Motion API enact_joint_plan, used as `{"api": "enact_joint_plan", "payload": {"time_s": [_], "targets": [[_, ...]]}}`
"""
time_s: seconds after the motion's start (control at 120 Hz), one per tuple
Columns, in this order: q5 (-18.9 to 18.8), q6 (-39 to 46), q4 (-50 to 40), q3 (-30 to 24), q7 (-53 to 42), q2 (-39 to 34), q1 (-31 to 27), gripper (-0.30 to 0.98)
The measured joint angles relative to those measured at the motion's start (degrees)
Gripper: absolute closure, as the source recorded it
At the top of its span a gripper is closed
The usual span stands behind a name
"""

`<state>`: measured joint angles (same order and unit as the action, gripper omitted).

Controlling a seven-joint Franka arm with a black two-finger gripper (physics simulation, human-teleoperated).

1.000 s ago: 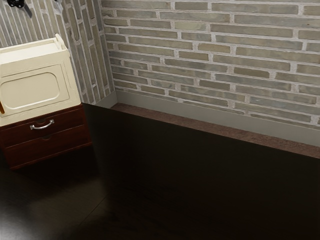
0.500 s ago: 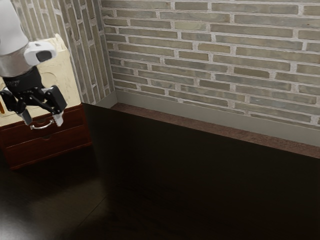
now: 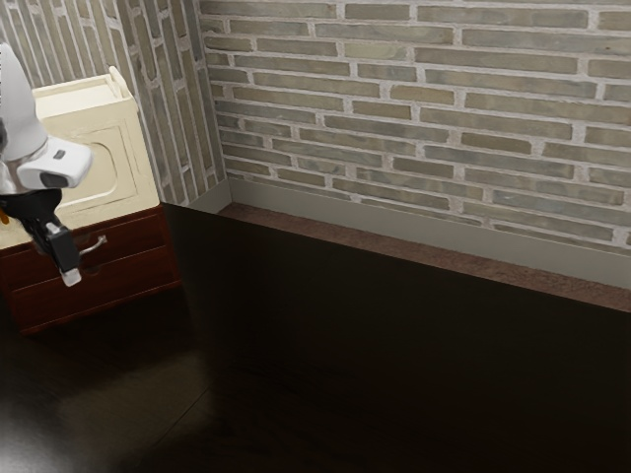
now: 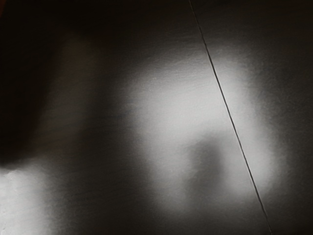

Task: Pull the drawer handle with one arm to open the drawer

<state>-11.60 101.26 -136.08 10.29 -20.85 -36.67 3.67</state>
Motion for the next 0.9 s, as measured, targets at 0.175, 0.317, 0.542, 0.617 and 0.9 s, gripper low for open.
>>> {"api": "enact_joint_plan", "payload": {"time_s": [0.175, 0.317, 0.542, 0.617, 0.9], "targets": [[6.9, 6.8, 0.0, -13.1, -16.4, 3.4, -21.3, 0.00], [11.6, 10.5, 0.2, -17.5, -28.4, 4.7, -29.8, 0.00], [13.7, 18.0, 0.3, -17.9, -42.8, 12.8, -32.7, 0.00], [14.0, 20.7, 0.3, -18.0, -46.4, 14.9, -32.9, 0.00], [14.3, 30.5, 0.8, -18.2, -56.4, 22.6, -34.8, 0.00]]}}
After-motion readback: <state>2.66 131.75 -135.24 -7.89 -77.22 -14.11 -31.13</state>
